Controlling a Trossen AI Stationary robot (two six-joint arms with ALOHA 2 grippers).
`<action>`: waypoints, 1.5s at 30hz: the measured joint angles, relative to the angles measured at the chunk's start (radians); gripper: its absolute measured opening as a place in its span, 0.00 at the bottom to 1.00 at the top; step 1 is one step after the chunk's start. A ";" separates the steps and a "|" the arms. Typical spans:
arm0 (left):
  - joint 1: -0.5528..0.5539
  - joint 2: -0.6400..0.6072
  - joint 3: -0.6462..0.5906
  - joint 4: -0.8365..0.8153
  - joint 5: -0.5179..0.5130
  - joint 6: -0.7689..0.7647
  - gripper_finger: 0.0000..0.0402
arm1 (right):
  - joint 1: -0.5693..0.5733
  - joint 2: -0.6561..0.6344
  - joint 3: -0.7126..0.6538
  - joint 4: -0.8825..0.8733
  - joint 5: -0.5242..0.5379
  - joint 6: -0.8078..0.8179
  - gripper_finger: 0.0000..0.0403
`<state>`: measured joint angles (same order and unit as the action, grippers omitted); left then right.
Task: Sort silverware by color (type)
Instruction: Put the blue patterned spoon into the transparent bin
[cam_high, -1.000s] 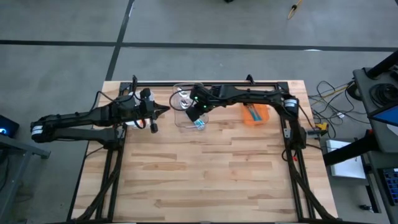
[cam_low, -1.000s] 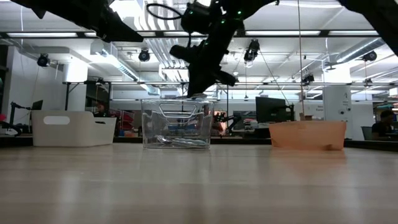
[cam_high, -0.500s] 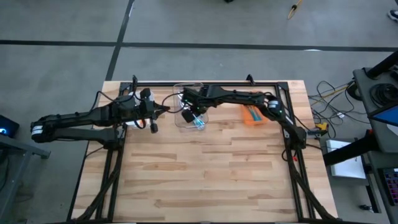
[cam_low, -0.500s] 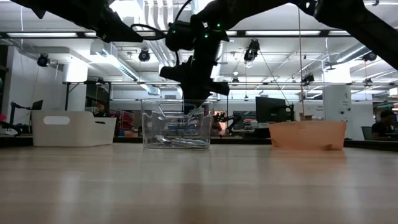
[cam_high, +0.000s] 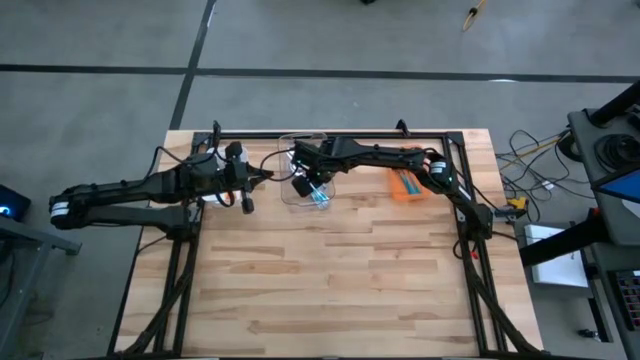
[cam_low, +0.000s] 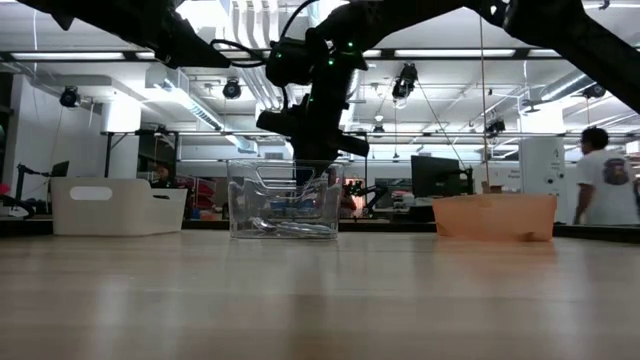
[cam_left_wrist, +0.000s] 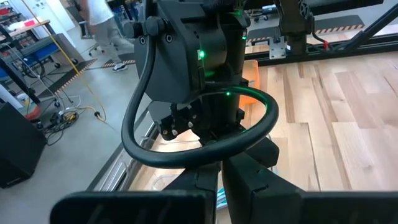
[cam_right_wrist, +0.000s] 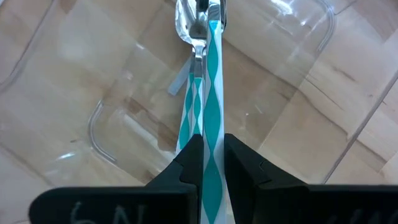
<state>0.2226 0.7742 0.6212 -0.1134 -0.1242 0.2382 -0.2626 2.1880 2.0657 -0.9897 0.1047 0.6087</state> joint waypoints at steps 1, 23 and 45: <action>0.000 0.000 0.000 0.000 0.000 0.000 0.00 | 0.000 0.000 -0.002 0.000 0.000 0.002 0.08; 0.000 0.000 -0.001 0.000 0.000 0.000 0.00 | 0.007 0.000 -0.016 0.002 -0.009 0.024 0.08; 0.000 0.003 -0.001 0.000 0.000 0.000 0.00 | 0.009 0.066 -0.020 0.014 -0.057 0.022 0.08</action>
<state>0.2226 0.7770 0.6201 -0.1139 -0.1238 0.2382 -0.2535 2.2543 2.0453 -0.9752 0.0479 0.6309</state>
